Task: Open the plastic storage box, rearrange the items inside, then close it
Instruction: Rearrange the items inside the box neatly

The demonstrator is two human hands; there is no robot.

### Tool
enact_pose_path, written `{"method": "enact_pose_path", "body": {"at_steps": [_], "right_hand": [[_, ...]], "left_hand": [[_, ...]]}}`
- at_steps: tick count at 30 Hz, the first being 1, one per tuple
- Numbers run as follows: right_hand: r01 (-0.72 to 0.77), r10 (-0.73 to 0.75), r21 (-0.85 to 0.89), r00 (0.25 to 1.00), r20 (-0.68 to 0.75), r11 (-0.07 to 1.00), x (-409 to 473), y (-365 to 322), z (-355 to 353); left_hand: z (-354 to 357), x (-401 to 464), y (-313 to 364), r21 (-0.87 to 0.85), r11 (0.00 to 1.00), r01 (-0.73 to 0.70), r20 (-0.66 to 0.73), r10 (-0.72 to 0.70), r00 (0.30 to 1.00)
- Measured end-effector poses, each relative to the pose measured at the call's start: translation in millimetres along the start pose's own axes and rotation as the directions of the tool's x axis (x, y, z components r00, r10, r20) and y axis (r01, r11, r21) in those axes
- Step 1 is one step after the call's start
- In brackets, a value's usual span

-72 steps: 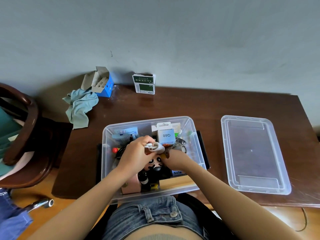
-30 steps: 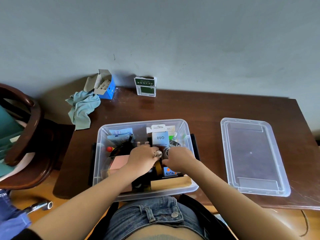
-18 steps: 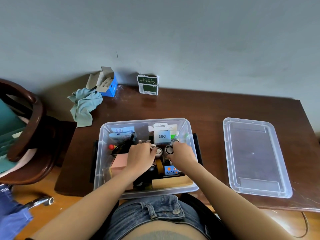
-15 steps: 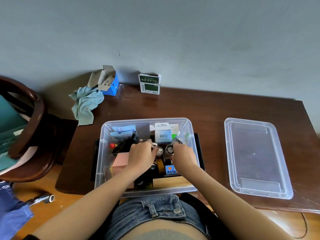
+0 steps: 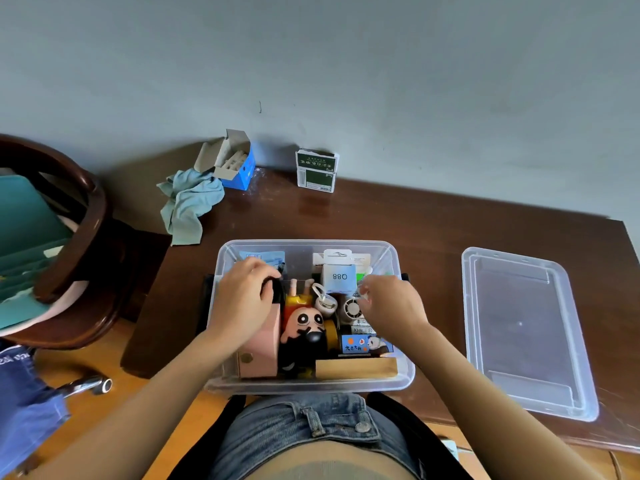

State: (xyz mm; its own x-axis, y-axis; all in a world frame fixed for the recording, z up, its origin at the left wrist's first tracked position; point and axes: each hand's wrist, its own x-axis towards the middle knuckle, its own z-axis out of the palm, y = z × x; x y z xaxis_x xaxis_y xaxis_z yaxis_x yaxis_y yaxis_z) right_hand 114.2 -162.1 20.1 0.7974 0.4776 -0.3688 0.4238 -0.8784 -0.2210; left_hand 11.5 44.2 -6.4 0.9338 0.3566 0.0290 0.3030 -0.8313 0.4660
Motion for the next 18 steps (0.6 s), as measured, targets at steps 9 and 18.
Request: {"method": "enact_pose_path", "body": {"at_steps": [9,18], "right_hand": [[0.139,-0.135,0.149,0.990,-0.041,0.979,18,-35,-6],[0.178,-0.165,0.252,0.984,-0.073,0.951,20,-35,-1]], "left_hand": [[-2,30,-6,0.584,0.811,0.028,0.188,-0.168,0.968],[-7,41,-16,0.569,0.819,-0.073,0.248,-0.086,0.965]]}}
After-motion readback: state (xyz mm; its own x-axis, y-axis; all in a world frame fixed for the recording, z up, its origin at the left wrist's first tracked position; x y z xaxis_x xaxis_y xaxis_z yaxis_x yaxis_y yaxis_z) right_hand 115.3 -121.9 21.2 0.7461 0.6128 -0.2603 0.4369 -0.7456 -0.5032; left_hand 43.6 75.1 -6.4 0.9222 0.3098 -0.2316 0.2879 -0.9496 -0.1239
